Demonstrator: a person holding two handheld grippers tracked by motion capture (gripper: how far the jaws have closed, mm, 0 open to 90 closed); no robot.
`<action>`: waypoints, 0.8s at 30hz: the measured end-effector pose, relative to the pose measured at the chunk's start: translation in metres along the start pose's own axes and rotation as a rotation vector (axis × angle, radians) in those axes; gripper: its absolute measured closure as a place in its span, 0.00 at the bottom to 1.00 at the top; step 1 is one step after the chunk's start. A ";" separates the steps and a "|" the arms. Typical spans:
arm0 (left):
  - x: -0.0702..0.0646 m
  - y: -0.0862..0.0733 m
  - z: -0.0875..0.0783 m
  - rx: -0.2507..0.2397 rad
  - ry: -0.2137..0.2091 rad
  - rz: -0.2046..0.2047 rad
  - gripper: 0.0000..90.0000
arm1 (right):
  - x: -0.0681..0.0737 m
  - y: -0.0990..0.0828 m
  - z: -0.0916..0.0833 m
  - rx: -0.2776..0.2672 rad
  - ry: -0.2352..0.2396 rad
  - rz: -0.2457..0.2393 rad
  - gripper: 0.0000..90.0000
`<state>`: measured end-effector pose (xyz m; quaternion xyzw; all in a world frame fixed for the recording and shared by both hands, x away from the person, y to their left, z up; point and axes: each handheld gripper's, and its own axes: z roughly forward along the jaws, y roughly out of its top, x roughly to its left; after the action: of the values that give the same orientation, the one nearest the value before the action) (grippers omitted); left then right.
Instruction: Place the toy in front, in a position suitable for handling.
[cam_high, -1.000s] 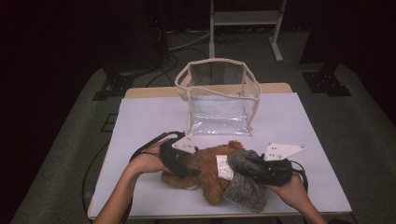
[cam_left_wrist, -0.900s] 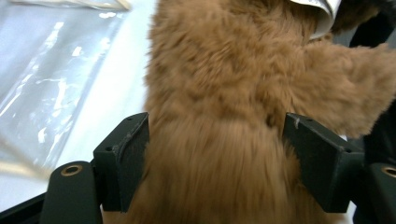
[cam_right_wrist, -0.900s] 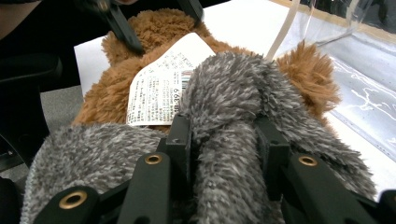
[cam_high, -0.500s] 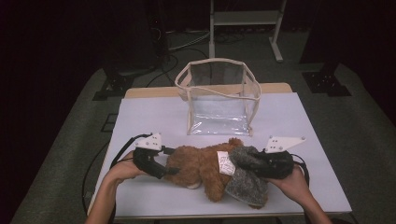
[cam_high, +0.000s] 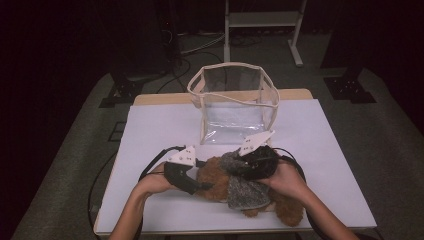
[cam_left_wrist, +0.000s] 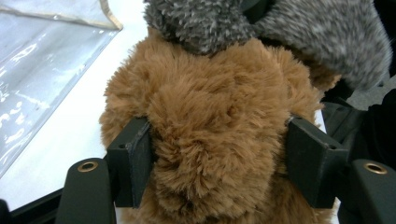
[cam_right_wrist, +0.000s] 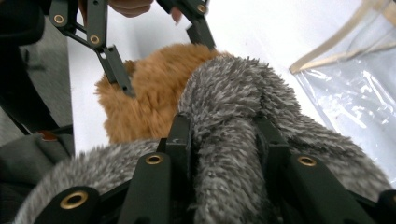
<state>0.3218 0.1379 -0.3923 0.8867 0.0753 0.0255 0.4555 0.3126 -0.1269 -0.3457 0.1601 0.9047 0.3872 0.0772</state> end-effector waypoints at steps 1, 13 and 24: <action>0.000 -0.002 -0.001 -0.008 -0.002 0.000 0.34 | -0.002 -0.004 -0.003 -0.008 0.003 0.015 0.71; 0.001 0.001 0.002 -0.013 0.004 -0.004 0.34 | -0.013 -0.048 -0.062 -0.063 -0.061 0.129 0.71; -0.003 -0.003 -0.001 -0.002 0.014 0.005 0.33 | 0.002 0.016 0.017 -0.012 0.079 0.007 0.71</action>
<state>0.3181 0.1401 -0.3942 0.8862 0.0765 0.0330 0.4558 0.3185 -0.1044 -0.3454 0.1472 0.9041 0.3990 0.0410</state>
